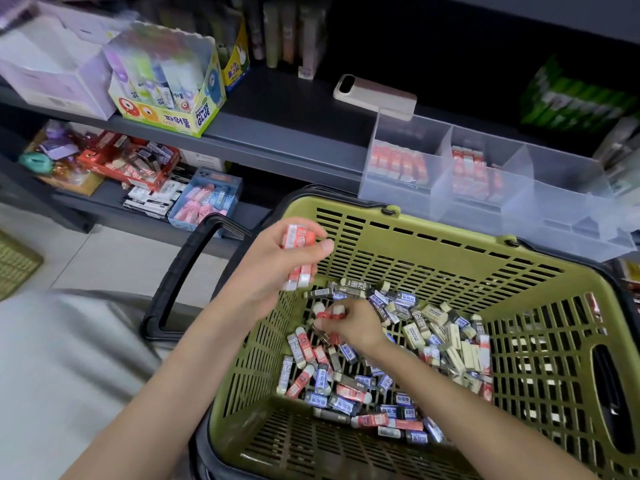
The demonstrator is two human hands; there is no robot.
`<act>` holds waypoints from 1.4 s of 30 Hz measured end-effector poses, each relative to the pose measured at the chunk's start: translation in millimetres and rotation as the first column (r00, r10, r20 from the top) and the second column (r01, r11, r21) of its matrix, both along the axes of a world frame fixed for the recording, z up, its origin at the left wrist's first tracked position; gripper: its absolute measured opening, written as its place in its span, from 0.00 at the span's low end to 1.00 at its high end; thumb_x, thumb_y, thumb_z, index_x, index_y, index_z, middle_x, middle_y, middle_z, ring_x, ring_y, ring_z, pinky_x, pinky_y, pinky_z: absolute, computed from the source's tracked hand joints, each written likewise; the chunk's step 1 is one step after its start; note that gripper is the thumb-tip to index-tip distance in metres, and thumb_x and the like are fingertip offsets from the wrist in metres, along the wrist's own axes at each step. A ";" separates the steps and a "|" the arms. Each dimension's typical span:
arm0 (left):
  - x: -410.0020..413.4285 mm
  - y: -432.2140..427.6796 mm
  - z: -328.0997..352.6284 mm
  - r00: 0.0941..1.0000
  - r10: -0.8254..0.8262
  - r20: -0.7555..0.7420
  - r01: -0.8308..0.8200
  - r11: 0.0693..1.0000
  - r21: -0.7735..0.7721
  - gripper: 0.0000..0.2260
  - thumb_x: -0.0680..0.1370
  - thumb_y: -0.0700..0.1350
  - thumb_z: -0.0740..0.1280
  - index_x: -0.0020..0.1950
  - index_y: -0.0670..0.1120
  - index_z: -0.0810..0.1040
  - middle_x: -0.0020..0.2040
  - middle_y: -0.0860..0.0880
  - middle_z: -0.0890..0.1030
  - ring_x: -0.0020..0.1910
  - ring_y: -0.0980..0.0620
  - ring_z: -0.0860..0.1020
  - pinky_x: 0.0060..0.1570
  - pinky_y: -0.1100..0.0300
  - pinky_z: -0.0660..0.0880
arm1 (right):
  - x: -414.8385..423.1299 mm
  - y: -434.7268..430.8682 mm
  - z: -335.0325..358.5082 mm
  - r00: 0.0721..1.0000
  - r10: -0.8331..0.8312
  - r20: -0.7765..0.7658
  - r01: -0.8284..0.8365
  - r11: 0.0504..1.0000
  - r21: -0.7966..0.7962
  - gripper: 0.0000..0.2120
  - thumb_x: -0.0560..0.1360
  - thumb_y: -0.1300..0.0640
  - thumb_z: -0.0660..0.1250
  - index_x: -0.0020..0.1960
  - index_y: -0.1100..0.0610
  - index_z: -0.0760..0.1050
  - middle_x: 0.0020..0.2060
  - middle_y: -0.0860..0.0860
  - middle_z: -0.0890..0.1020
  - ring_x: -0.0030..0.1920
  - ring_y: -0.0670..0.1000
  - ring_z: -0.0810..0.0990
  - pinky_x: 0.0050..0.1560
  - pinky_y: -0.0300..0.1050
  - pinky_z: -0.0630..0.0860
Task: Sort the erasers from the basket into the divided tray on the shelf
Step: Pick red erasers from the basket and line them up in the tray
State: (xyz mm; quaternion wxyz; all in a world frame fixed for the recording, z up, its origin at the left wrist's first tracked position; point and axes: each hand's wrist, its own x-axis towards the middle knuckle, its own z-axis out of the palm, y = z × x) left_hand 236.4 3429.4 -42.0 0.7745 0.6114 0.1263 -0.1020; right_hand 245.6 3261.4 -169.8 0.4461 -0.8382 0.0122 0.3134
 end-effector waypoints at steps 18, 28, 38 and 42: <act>48.0 -60.1 44.6 0.992 -0.086 0.090 0.083 0.996 0.043 0.11 0.63 0.57 0.72 0.37 0.51 0.82 0.33 0.51 0.82 0.31 0.56 0.78 0.28 0.65 0.72 | 51.2 -49.8 182.8 0.974 -0.225 0.016 0.174 0.797 0.579 0.16 0.68 0.53 0.69 0.45 0.67 0.79 0.30 0.56 0.81 0.28 0.48 0.77 0.27 0.35 0.73; 103.9 -43.4 55.4 0.981 0.094 0.170 -0.094 0.996 -0.010 0.07 0.69 0.57 0.71 0.39 0.55 0.83 0.33 0.53 0.82 0.30 0.58 0.79 0.26 0.66 0.72 | 161.5 -81.2 195.6 0.724 -0.428 0.542 0.342 0.904 0.257 0.09 0.70 0.56 0.74 0.40 0.61 0.76 0.27 0.57 0.79 0.23 0.49 0.75 0.25 0.41 0.70; 134.8 -40.0 43.5 0.986 0.086 0.142 -0.092 0.995 0.039 0.12 0.69 0.58 0.70 0.43 0.51 0.82 0.37 0.50 0.83 0.35 0.56 0.81 0.30 0.66 0.75 | 206.1 -79.2 204.3 0.888 0.092 0.451 -0.015 0.985 -0.172 0.08 0.68 0.63 0.73 0.47 0.60 0.80 0.27 0.47 0.75 0.22 0.42 0.69 0.21 0.32 0.64; 139.3 -40.9 39.8 0.989 0.086 0.116 -0.087 0.996 -0.001 0.18 0.63 0.61 0.69 0.44 0.50 0.81 0.36 0.51 0.83 0.34 0.57 0.81 0.29 0.65 0.74 | 216.4 -76.7 208.9 0.870 0.206 0.448 -0.067 0.950 -0.305 0.11 0.67 0.59 0.75 0.46 0.55 0.76 0.35 0.49 0.77 0.31 0.51 0.74 0.32 0.43 0.72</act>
